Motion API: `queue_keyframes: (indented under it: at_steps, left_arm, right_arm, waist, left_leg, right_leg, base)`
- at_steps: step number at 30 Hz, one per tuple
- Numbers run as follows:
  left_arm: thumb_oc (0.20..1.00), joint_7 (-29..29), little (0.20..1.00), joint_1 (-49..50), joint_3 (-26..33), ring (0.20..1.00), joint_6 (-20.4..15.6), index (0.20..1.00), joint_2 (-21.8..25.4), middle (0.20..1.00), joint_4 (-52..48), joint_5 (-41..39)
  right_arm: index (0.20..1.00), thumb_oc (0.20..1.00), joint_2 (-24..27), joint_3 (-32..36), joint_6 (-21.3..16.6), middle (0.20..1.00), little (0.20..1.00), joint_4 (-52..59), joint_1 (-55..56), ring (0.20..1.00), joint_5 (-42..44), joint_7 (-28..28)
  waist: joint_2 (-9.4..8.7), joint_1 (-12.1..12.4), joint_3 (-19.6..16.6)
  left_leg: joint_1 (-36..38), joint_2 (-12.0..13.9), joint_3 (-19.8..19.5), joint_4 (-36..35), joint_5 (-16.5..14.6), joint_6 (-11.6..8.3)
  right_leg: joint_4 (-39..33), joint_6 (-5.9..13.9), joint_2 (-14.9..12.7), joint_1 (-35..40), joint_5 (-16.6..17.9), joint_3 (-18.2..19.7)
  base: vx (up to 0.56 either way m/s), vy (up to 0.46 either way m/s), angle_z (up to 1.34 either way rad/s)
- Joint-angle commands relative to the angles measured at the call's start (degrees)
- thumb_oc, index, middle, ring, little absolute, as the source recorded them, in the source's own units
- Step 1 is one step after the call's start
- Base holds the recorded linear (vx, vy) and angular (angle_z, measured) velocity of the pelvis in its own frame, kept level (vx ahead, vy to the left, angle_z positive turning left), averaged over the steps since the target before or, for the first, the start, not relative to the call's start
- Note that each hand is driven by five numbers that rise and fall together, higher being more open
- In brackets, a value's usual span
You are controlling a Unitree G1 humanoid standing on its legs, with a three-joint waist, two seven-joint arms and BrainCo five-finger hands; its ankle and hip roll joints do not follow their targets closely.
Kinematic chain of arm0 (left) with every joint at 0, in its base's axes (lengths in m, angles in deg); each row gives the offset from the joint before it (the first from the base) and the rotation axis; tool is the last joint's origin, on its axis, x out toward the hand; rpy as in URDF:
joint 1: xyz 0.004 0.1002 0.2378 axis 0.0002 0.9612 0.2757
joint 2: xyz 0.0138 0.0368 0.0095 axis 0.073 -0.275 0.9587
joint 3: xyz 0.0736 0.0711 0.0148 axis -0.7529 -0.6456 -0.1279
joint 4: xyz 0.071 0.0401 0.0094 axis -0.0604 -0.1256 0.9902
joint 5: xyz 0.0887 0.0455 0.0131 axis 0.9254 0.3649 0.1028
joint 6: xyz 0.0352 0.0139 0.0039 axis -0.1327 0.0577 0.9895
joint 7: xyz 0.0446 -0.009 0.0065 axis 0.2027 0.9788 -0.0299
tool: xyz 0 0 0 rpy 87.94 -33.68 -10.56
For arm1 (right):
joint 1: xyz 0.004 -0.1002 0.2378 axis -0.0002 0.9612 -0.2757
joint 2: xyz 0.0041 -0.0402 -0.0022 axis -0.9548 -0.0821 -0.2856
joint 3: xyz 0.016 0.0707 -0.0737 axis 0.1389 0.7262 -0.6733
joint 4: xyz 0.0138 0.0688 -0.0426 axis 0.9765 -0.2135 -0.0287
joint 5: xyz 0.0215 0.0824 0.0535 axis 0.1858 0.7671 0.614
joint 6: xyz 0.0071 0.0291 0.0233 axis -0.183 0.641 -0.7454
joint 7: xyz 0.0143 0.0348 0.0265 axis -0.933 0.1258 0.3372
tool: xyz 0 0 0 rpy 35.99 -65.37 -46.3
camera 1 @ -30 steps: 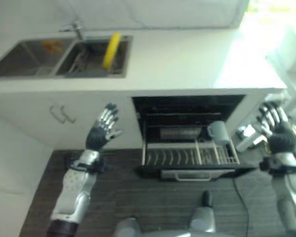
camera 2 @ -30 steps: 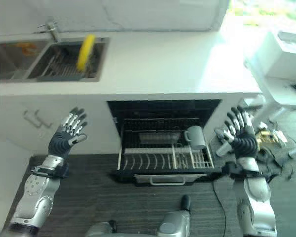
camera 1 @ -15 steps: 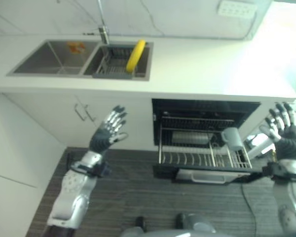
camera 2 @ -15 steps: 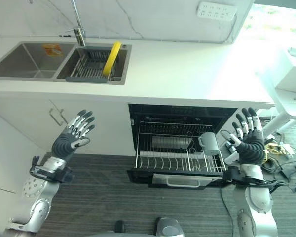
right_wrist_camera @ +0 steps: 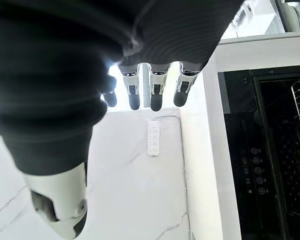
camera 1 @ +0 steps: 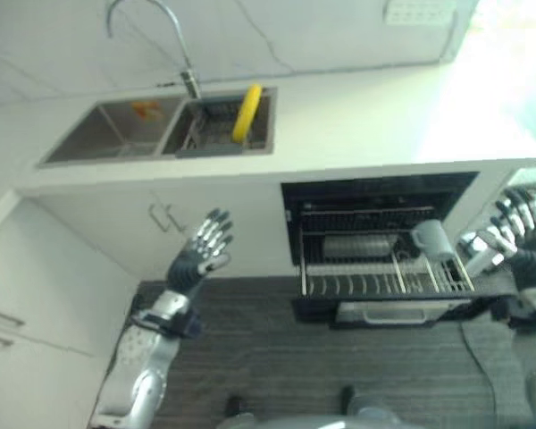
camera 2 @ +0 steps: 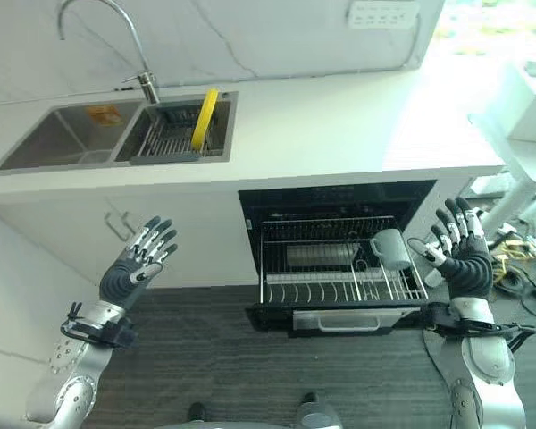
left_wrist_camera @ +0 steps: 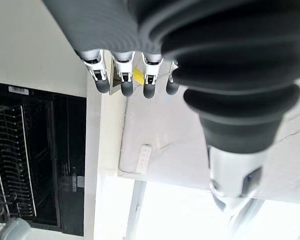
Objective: Place the dishes in the dishwasher.
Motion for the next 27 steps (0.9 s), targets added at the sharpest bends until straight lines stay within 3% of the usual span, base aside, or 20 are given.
queue_keyframes:
  at_steps: [1, 3, 5, 7, 9, 12, 14, 16, 20, 22, 27]
  left_arm:
    - [1.0, 0.55, 1.0, 0.51, 4.68, 1.0, -4.27, 1.0, 2.25, 1.0, -3.62, -3.4]
    - [1.0, 0.96, 1.0, -1.96, 3.54, 1.0, -5.77, 1.0, 2.73, 1.0, -2.86, -1.89]
    - [1.0, 0.21, 1.0, -3.38, 3.41, 1.0, -7.27, 1.0, 3.79, 1.0, -3.48, 1.69]
    - [1.0, 0.84, 1.0, -4.84, 4.71, 1.0, -4.9, 1.0, 4.55, 1.0, -3.55, -1.38]
    - [1.0, 2.62, 1.0, -5.33, 5.71, 1.0, -2.9, 1.0, 3.76, 1.0, -2.51, -2.73]
    - [1.0, 3.36, 1.0, -4.81, 6.12, 1.0, 0.41, 1.0, 3.45, 1.0, -2.72, -0.35]
    - [1.0, 1.54, 1.0, -5.41, 5.89, 1.0, 1.56, 1.0, 4.76, 1.0, -2.46, 0.16]
    - [1.0, 1.13, 1.0, -6.74, 6.11, 1.0, 2.7, 1.0, 5.18, 1.0, -2.31, -3.88]
    - [1.0, 1.47, 1.0, -7.72, 5.37, 1.0, 4.05, 1.0, 2.17, 1.0, -2.56, -9.59]
    - [1.0, 1.66, 1.0, -8.72, 3.49, 1.0, 3.59, 1.0, 1.27, 1.0, -2.53, -7.97]
    - [1.0, 2.55, 1.0, -7.02, 4.26, 1.0, 4.61, 1.0, 0.59, 1.0, -3.4, -11.35]
  right_arm:
    - [1.0, 1.0, -0.37, -0.2, -3.38, 1.0, 1.0, 4.19, -5.09, 1.0, -2.68, -0.72]
    - [1.0, 1.0, 0.09, -0.25, -2.08, 1.0, 1.0, 3.8, -6.33, 1.0, -3.22, -1.75]
    - [1.0, 1.0, 0.66, 0.62, -1.51, 1.0, 1.0, 3.22, -7.15, 1.0, -0.79, -1.67]
    - [1.0, 1.0, -0.62, 1.09, -2.67, 1.0, 1.0, 2.89, -6.71, 1.0, -0.53, -2.13]
    - [1.0, 1.0, -3.61, 0.35, -3.72, 1.0, 1.0, 3.36, -4.86, 1.0, -1.53, -3.38]
    - [1.0, 1.0, -5.56, -0.66, -3.24, 1.0, 1.0, 3.33, -4.73, 1.0, -3.98, -4.98]
    - [1.0, 1.0, -5.02, -1.62, -2.38, 1.0, 1.0, 2.33, -6.04, 1.0, -5.36, -4.96]
    - [1.0, 1.0, -4.18, -1.49, -2.45, 1.0, 1.0, 2.26, -5.92, 1.0, -5.09, -5.87]
    - [1.0, 1.0, -4.97, -1.16, -4.6, 1.0, 1.0, 2.53, -4.58, 1.0, -4.73, -6.48]
    - [1.0, 1.0, -5.63, -2.55, -4.81, 1.0, 1.0, 2.35, -5.33, 1.0, -5.15, -8.18]
    - [1.0, 1.0, -5.49, -2.46, -3.62, 1.0, 1.0, 2.07, -5.0, 1.0, -4.39, -8.94]
  waist:
    - [-2.08, 0.29, 0.37]
    - [-2.06, -0.63, 0.73]
    - [-2.19, -0.45, 1.25]
    - [-3.07, 0.19, 1.43]
    - [-4.3, 1.56, 1.12]
    - [-4.54, 3.47, 0.93]
    - [-4.56, 4.17, 1.04]
    - [-5.02, 3.49, 1.06]
    - [-5.6, 1.54, 1.42]
    - [-5.31, 0.05, 1.78]
    - [-4.78, 0.43, 0.2]
  left_leg:
    - [1.08, 0.38, 5.07, -1.3, 3.58, -2.92]
    - [0.91, 0.2, 7.81, -1.3, 3.24, -3.01]
    - [0.99, -2.7, 6.06, -1.3, 1.58, -1.84]
    - [1.13, -5.49, 5.68, -1.3, 0.13, 0.14]
    - [0.9, -8.17, 5.15, -1.3, -1.11, 2.01]
    - [0.67, -9.55, 5.86, -1.3, -1.51, 3.47]
    - [0.8, -10.2, 7.01, -1.3, -1.64, 4.35]
    - [1.06, -11.84, 6.75, -1.3, -1.88, 5.34]
    - [2.63, -14.27, 5.58, -1.3, -2.78, 5.65]
    - [4.54, -14.31, 5.43, -1.3, -3.93, 5.69]
    - [6.74, -15.44, 5.07, 1.81, -5.96, 4.87]
  right_leg:
    - [1.28, -2.89, 1.05, 1.23, -3.61, -6.52]
    - [2.14, -0.93, -1.44, 0.06, -2.61, -7.98]
    - [4.47, 1.3, -3.59, -0.96, -1.08, -7.15]
    - [8.73, 2.91, -6.12, -1.76, 0.56, -6.44]
    - [11.3, 2.76, -8.25, -1.33, 2.97, -6.51]
    - [14.47, 2.3, -9.85, -1.25, 5.64, -8.91]
    - [14.75, 2.15, -7.58, -1.17, 4.41, -10.38]
    - [12.39, 1.4, -1.35, -1.27, 1.49, -9.97]
    - [6.82, -1.41, 5.83, -2.79, 0.38, -8.71]
    - [6.91, -1.27, 5.98, -6.11, 2.27, -8.89]
    - [1.86, -3.45, 6.69, -0.54, -0.07, -8.83]
  base:
    - [0.1, 0.618, -0.28]
    - [0.07, 0.5, 0.27]
    - [0.15, 0.488, 0.31]
    - [0.18, 0.383, 0.19]
    - [0.18, 0.248, 0.05]
    - [0.17, 0.22, -0.21]
    - [0.12, 0.238, -0.56]
    - [0.13, 0.166, -0.42]
    - [0.15, 0.03, 0.04]
    - [0.23, -0.202, 0.23]
    - [0.23, -0.175, 0.22]
